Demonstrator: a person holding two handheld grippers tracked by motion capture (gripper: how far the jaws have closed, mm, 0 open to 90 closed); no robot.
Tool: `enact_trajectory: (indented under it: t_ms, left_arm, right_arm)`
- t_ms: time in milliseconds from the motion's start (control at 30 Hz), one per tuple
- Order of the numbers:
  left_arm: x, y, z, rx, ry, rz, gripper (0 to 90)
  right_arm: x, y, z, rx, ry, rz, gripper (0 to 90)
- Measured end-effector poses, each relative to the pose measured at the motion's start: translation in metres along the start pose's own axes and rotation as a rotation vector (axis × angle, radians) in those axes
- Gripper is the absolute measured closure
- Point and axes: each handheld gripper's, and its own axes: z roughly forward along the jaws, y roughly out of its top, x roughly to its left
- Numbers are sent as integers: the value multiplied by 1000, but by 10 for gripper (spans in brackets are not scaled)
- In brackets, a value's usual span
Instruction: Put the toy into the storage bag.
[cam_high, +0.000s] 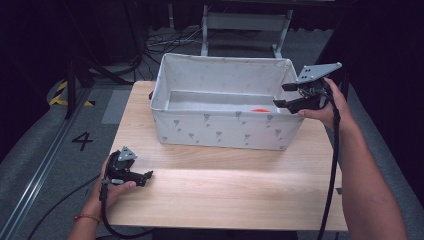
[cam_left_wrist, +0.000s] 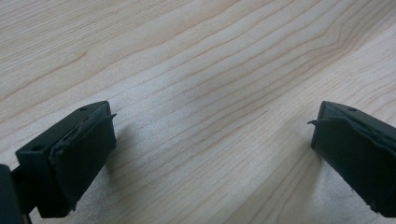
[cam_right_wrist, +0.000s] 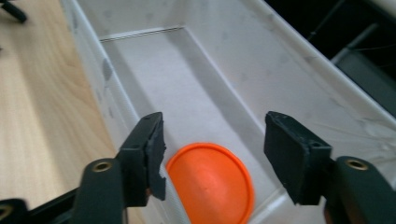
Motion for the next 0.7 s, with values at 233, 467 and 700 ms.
enact_trajectory:
  t_ms: [233,467,700]
  left_arm:
    - [0,0,0,0,0,0,2]
    - [0,0,0,-1,4,-4,2]
    - [-1,0,0,0,8,-7,3]
  right_arm:
    - [9,-10,-15,3,-39,28,309]
    - [21,-18,-26,24,-139,71,223]
    - [39,-33,-38,11,-197,58,195]
